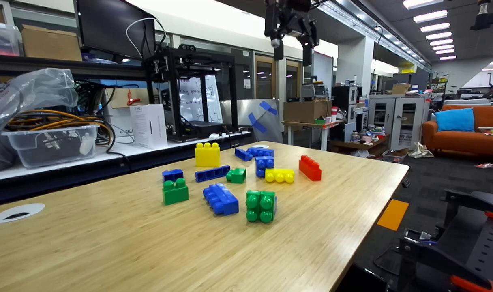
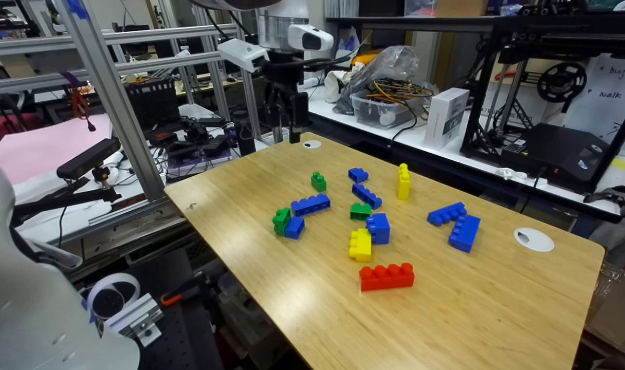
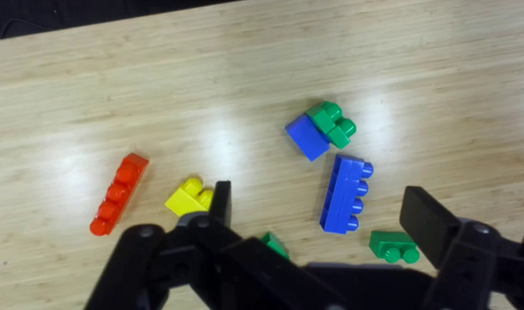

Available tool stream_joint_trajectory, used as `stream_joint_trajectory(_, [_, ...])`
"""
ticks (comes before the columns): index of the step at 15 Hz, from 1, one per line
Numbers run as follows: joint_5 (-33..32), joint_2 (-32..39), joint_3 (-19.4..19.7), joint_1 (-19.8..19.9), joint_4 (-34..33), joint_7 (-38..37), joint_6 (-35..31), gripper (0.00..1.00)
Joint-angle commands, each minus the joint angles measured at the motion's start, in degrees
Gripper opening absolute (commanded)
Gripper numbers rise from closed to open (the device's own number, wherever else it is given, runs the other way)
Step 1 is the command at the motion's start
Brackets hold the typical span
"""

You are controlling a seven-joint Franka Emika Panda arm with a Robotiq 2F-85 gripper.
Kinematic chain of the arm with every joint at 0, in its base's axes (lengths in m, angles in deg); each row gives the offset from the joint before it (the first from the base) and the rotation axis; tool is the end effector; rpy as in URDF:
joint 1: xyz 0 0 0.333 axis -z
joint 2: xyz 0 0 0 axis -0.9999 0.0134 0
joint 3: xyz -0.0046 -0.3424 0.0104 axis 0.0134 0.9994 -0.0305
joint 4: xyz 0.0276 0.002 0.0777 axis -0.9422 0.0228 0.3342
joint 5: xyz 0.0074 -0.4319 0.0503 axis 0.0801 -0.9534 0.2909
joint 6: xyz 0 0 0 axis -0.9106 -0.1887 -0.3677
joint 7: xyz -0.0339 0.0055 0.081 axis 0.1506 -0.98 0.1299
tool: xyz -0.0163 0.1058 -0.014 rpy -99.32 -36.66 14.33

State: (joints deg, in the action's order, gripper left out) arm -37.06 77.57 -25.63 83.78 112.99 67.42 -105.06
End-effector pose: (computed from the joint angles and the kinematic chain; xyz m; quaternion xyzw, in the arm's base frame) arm 0.5025 0.1104 0.4411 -0.9989 -0.0120 0.0335 0.0317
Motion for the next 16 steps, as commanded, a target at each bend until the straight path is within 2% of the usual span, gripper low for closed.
stream_joint_trajectory(1, [-2.2, 8.9, 0.5, 0.1, -9.2, 5.4, 1.2, 1.0])
stream_joint_trajectory(8, [-3.8, 25.1, 2.0, 1.3, -27.7, 18.3, 4.2, 1.0])
stream_joint_trajectory(10, [-4.1, 29.3, 2.3, 1.8, -32.5, 19.8, 5.0, 1.0])
stream_joint_trajectory(12, [-4.2, 32.5, 2.6, 1.9, -36.5, 17.4, 7.4, 1.0])
stream_joint_trajectory(13, [-3.8, 29.7, 2.3, 2.1, -31.8, 18.1, 2.8, 1.0])
stream_joint_trajectory(16, [-3.8, 32.2, 2.3, 2.1, -35.3, 17.8, 5.4, 1.0])
